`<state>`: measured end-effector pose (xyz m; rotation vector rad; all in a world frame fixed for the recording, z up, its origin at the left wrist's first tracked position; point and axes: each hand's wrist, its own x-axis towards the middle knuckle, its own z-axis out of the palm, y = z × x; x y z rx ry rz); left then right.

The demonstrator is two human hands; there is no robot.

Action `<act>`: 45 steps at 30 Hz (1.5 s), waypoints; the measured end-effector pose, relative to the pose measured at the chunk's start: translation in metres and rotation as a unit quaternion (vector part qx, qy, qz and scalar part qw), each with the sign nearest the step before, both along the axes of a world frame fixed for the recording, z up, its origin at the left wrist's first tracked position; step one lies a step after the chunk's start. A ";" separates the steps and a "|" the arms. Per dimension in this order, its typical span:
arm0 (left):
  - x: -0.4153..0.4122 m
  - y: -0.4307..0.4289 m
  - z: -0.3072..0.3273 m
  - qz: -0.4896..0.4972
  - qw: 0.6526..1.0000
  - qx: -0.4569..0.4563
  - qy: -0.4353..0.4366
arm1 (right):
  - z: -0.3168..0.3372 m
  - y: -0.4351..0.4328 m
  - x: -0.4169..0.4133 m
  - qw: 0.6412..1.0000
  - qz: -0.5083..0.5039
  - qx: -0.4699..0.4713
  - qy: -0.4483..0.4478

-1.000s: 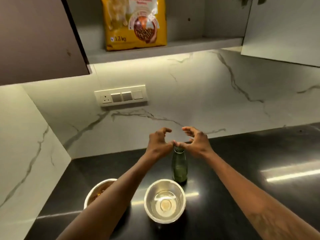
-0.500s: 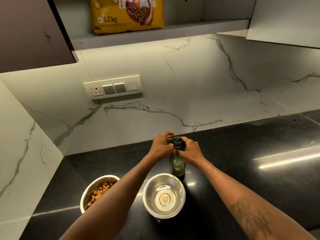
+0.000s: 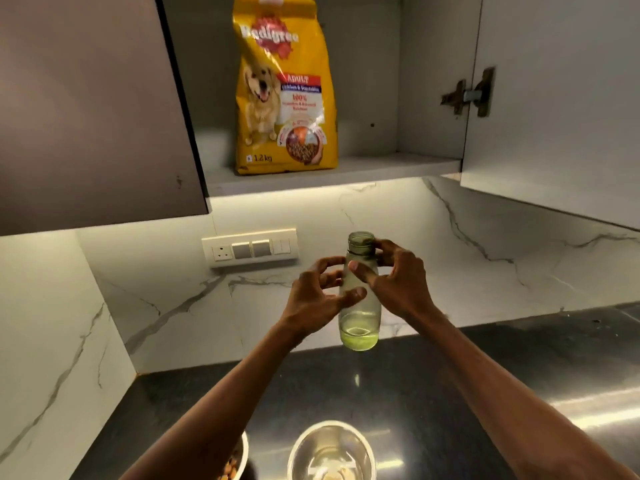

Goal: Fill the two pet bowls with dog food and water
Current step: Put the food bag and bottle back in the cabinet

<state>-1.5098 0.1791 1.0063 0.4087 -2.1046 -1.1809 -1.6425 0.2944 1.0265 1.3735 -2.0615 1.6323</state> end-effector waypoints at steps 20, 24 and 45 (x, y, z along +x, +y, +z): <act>-0.008 0.041 0.203 0.111 0.972 -0.136 0.157 | 0.239 0.015 0.003 0.958 0.056 -0.275 -0.059; -0.030 0.036 0.228 0.133 0.962 -0.166 0.169 | 0.244 0.007 -0.005 0.963 0.024 -0.264 -0.056; -0.112 -0.012 0.215 0.240 0.948 -0.174 0.116 | 0.210 -0.053 -0.075 0.994 0.033 -0.079 -0.070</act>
